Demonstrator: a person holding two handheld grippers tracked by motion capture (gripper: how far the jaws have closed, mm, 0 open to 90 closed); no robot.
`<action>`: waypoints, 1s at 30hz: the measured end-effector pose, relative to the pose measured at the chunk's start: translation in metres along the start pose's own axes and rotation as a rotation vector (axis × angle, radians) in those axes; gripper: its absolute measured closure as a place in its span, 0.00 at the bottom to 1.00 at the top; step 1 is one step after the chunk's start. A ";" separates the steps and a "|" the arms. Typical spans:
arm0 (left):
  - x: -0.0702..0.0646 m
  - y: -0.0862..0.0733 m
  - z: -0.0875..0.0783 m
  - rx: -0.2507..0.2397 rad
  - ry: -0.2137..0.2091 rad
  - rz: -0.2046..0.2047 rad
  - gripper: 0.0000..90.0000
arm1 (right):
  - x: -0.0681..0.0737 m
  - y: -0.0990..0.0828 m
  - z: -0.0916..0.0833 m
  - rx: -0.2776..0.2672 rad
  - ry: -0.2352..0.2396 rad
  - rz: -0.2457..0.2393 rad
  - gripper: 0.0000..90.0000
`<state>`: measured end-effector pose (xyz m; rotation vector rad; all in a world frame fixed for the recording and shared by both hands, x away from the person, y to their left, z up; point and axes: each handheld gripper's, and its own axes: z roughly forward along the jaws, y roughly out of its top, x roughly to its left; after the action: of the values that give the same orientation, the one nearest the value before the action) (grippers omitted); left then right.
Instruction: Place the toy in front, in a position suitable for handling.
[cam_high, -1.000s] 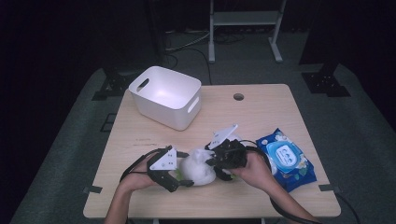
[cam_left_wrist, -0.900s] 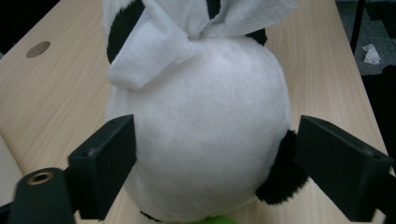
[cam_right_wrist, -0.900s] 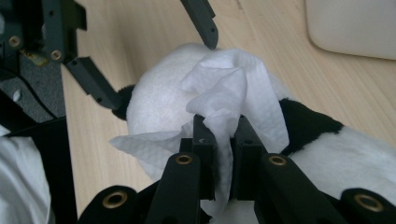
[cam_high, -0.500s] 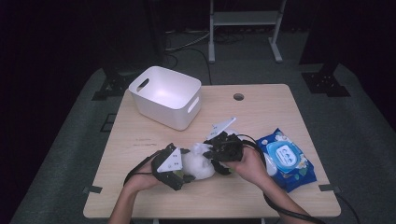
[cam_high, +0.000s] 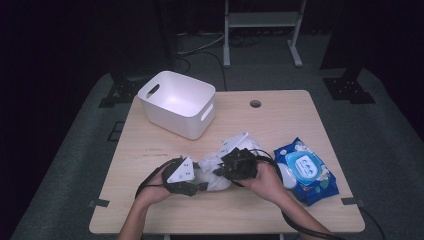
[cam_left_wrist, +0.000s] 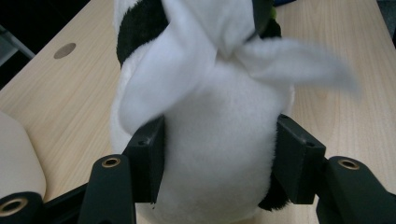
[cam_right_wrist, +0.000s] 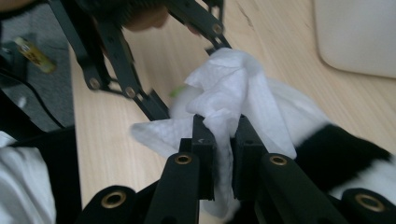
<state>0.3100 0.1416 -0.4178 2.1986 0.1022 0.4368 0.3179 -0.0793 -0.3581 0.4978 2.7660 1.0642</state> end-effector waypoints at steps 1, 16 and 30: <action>0.001 0.000 0.000 0.001 -0.002 -0.002 0.46 | -0.002 -0.004 -0.005 0.001 -0.017 0.000 0.90; 0.004 -0.001 -0.003 0.005 -0.026 -0.033 0.46 | -0.040 -0.063 -0.083 -0.057 -0.161 0.151 0.90; 0.004 -0.002 -0.005 -0.004 -0.037 -0.036 0.46 | -0.046 -0.044 -0.071 -0.109 -0.151 0.149 0.90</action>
<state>0.3122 0.1478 -0.4150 2.1969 0.1201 0.3760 0.3325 -0.1710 -0.3346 0.7464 2.5577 1.1491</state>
